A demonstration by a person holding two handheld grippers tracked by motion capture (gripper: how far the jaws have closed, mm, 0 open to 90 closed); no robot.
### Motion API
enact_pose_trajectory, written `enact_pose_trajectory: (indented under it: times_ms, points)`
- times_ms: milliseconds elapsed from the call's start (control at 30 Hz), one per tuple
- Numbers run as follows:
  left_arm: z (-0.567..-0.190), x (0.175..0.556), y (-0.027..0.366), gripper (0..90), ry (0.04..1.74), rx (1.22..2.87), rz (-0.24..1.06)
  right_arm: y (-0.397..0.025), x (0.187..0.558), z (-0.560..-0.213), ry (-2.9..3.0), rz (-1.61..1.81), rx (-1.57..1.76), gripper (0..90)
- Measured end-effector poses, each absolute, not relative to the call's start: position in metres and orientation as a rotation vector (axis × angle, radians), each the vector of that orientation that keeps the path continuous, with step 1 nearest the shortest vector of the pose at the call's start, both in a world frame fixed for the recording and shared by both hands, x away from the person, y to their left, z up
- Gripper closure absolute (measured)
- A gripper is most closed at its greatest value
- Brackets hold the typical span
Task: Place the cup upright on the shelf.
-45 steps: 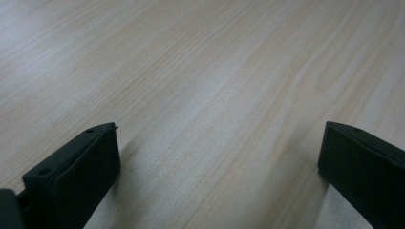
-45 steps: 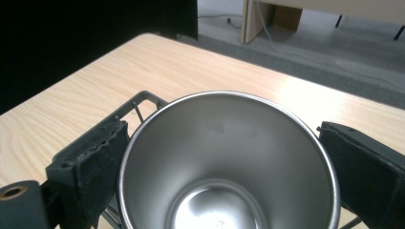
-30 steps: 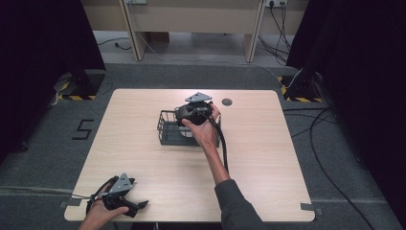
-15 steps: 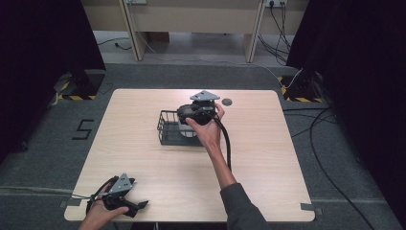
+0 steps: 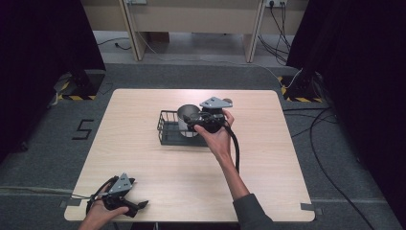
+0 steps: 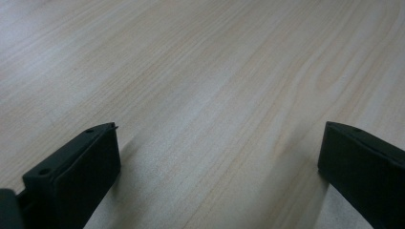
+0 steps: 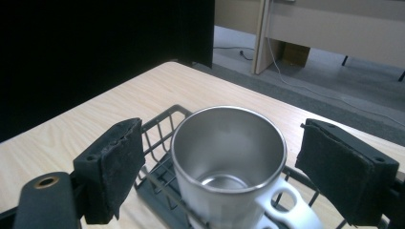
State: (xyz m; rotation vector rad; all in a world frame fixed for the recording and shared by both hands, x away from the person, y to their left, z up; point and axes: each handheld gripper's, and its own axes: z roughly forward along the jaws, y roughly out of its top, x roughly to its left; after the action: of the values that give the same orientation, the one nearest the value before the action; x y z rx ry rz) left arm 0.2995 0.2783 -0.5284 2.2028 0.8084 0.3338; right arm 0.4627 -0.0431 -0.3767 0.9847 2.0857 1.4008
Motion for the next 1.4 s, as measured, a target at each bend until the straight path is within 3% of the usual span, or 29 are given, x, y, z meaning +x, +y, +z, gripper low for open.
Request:
enact_pose_trajectory:
  times_ms: [1400]
  points:
    - [-0.529,0.300,0.278,0.0,0.811,2.202,0.336,-0.124,0.385,-0.419,2.024,1.467,1.040,16.6]
